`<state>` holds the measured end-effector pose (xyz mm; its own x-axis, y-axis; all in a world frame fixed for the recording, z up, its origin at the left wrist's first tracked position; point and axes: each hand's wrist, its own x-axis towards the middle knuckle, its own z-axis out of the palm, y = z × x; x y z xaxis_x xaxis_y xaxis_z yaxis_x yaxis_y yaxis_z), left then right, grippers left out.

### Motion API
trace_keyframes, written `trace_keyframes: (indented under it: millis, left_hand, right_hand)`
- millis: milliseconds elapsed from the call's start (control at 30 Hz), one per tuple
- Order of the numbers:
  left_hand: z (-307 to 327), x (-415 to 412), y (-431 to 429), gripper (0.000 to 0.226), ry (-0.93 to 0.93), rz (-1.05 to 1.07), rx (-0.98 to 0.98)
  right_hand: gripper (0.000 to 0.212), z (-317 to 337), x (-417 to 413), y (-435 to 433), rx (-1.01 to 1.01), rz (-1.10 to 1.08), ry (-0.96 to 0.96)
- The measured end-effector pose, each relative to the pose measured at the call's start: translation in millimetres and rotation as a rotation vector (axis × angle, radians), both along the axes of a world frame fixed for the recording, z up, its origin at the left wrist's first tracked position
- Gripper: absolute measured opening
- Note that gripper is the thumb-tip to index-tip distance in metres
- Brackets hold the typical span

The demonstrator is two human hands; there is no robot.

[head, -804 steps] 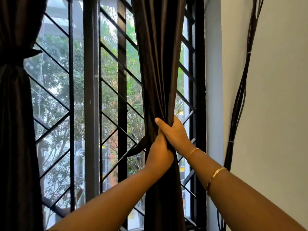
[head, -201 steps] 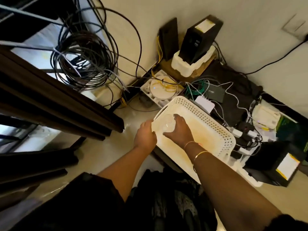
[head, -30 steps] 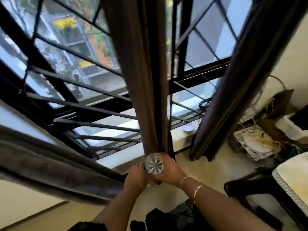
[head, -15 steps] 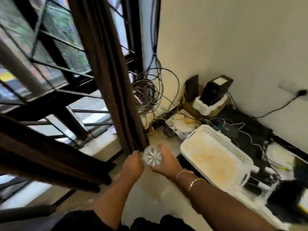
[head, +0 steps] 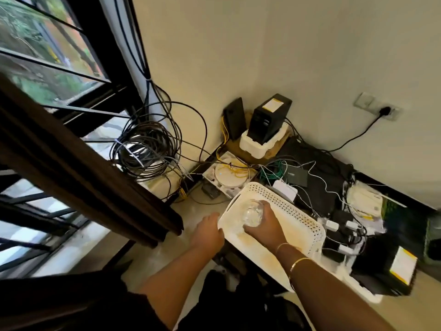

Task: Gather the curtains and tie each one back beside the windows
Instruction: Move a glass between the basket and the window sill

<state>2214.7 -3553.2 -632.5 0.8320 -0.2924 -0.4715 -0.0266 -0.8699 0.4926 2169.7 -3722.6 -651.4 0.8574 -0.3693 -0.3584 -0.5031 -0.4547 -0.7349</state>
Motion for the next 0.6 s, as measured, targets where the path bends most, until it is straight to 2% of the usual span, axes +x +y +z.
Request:
trace_keyframes:
  millis: [100,300,600]
  left_hand:
    - [-12,28,-18,0.049,-0.011,-0.008,0.011]
    - [-39,69,-42,0.051,0.008,-0.041,0.046]
    - [-84,65,-51,0.052,0.017,0.096,0.045]
  right_hand:
    - [0.087,-13,18,-23,-0.007,-0.065,0.022]
    - [0.086,-50,56,-62,-0.031,-0.057,0.084]
    - [0.09,-130,77,-86,-0.039,0.034,0.206]
